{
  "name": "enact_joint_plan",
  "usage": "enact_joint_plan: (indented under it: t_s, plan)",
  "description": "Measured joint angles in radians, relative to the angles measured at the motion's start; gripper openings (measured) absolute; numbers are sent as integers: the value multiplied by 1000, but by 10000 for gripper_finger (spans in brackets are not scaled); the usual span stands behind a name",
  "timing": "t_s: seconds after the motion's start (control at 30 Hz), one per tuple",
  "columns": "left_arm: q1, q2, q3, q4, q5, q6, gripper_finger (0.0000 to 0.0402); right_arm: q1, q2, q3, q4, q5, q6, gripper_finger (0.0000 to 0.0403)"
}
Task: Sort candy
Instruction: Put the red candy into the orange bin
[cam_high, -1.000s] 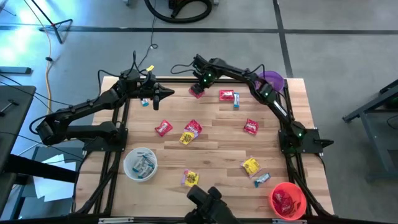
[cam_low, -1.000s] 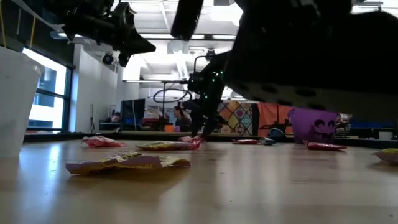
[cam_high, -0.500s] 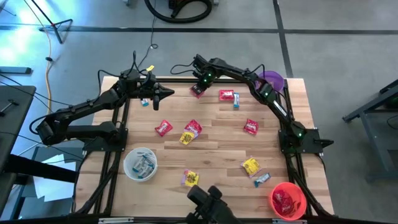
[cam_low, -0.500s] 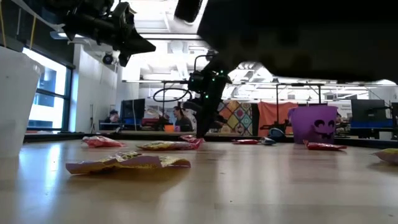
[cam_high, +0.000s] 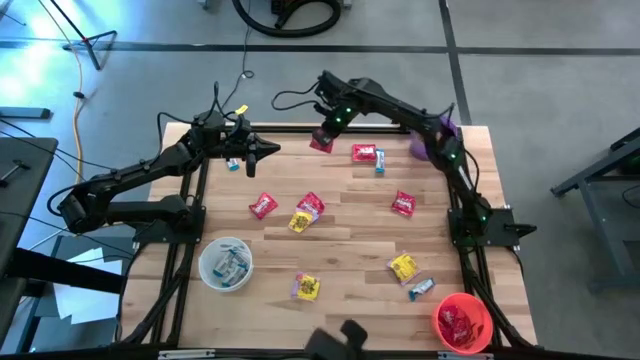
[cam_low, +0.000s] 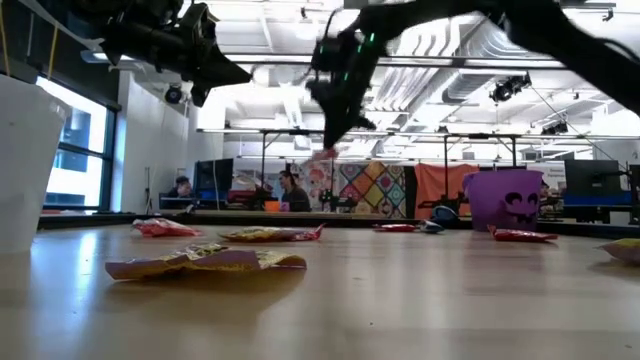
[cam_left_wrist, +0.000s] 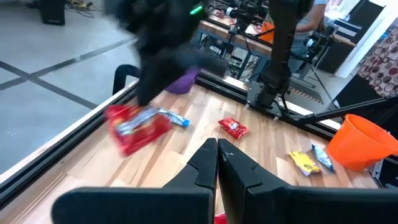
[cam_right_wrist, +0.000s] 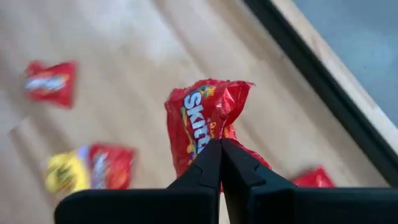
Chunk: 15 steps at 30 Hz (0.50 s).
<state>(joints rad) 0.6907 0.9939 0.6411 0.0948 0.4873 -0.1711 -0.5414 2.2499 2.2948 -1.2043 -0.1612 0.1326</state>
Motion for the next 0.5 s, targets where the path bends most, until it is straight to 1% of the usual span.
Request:
enact_joint_plan:
  t_s: [0.23,0.43,0.5]
  plan:
    - [0,0,0,2,0,18,0,110,-166,-1,-196,10,50,0]
    - [3,0,0,3,0,27,0,244,-269,-2,-358,90,184,0]
    - [3,0,0,4,0,34,0,294,-295,-2,-369,122,245,0]
